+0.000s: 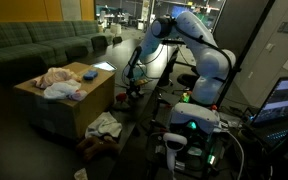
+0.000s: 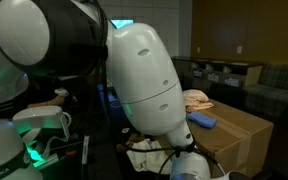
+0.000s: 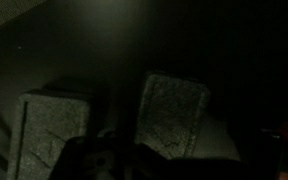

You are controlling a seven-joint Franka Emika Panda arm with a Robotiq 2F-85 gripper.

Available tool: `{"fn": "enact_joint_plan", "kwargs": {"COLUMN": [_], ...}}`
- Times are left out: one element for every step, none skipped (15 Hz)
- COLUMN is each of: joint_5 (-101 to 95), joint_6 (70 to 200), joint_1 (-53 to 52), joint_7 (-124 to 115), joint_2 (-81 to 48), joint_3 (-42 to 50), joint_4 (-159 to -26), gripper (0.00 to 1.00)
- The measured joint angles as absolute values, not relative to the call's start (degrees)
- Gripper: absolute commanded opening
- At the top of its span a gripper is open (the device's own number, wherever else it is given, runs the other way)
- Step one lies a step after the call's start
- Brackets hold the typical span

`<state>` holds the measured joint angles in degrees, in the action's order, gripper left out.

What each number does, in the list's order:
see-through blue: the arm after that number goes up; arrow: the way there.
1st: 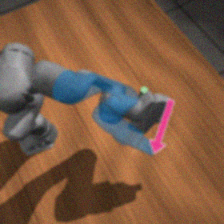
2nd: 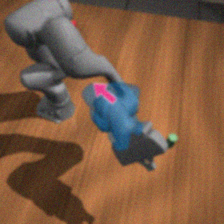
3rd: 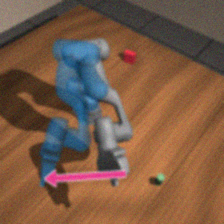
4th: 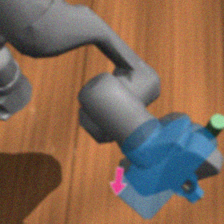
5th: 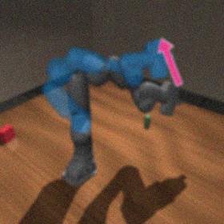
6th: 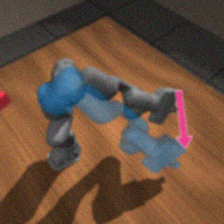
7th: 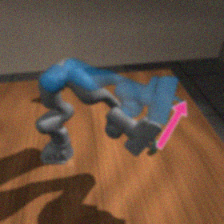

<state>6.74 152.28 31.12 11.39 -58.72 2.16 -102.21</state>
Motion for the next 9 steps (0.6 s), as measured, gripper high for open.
{"fn": "enact_joint_plan", "kwargs": {"joint_5": [6.7, 6.7, 6.7, 6.7, 6.7, 6.7, 6.7, 6.7, 6.7], "joint_6": [152.3, 152.3, 152.2, 152.2, 152.0, 151.8, 151.6, 151.3, 151.0], "joint_1": [31.2, 31.2, 31.2, 31.3, 31.3, 31.3, 31.3, 31.3, 31.3], "joint_7": [11.4, 11.4, 11.5, 11.5, 11.5, 11.5, 11.5, 11.5, 11.5], "joint_2": [-59.1, -59.4, -59.7, -60.0, -60.2, -60.2, -60.2, -60.2, -60.1], "joint_3": [2.2, 2.2, 2.2, 2.2, 2.2, 2.3, 2.4, 2.6, 2.6], "joint_4": [-101.7, -101.3, -100.8, -100.5, -100.2, -100.0, -99.7, -99.4, -99.2], "gripper": [1.00, 1.00, 0.80, 0.75, 0.68, 0.59, 0.51, 0.42, 0.36]}}
